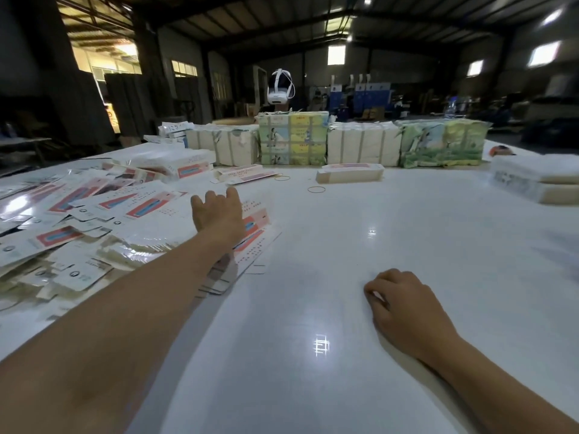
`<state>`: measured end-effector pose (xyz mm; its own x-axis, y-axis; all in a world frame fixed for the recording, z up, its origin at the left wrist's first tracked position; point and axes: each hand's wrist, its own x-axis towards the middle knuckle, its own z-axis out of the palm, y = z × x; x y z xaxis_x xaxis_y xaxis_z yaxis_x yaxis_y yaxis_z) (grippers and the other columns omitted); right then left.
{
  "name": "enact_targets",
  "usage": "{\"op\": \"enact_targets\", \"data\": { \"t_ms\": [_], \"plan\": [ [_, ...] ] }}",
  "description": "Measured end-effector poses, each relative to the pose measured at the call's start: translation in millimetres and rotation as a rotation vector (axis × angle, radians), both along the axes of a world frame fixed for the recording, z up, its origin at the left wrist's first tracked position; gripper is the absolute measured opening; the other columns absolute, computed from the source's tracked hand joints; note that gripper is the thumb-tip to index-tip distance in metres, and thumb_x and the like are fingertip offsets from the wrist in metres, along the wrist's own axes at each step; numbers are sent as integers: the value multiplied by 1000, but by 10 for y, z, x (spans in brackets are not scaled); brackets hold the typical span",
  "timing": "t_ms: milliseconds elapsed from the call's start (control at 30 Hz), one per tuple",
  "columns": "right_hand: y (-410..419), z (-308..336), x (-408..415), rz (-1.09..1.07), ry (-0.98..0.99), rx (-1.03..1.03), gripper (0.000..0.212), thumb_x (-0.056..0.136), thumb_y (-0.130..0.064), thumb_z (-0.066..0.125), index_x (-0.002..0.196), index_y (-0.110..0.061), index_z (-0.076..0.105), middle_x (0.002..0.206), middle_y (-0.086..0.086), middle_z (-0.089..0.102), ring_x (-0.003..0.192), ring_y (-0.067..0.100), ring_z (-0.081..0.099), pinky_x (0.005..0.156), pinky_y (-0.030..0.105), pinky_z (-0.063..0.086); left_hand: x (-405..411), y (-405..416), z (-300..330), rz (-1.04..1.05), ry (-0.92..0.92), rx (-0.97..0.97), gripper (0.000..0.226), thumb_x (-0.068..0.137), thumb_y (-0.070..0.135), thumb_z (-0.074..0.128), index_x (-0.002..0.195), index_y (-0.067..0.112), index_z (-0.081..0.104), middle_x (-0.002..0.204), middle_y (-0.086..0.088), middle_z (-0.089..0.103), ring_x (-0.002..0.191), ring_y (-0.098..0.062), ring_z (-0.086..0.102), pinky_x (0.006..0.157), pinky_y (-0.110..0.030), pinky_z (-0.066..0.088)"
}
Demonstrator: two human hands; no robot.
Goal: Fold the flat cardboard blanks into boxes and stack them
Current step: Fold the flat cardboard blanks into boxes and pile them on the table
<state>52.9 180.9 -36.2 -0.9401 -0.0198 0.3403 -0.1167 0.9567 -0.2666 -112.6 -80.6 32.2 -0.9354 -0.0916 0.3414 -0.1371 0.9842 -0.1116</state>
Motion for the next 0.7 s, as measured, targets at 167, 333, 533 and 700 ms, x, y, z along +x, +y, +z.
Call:
{"op": "enact_targets", "data": {
  "t_ms": [167,333,533,700],
  "plan": [
    [16,11,-38,17,-39,-83,28,97,-23,45,117,-22,65,123,-3,57,113,19,46,93,26,34,361,462,31,-337,-45,428,32,92,19,50,124,24,48,109,-4,63,67,-13,61,53,-27,51],
    [153,127,-38,-184,65,-1068,28,97,-10,40,106,-12,66,105,8,67,93,18,64,86,25,50,848,966,-104,-670,-216,944,21,95,16,52,105,33,58,85,13,64,58,-9,67,45,-17,47],
    [367,315,98,-208,17,-1829,49,97,-55,35,78,-15,57,58,7,66,45,16,60,37,18,37,1075,1119,-274,-814,-397,859,24,96,18,50,101,40,58,82,10,66,64,-9,68,53,-21,51],
    [236,339,138,-184,7,-1451,26,95,-12,51,70,-7,44,58,11,64,36,17,52,37,23,38,1123,1036,-397,-813,-163,417,53,92,53,35,133,23,51,120,0,62,95,-18,60,80,-39,51]
  ]
}}
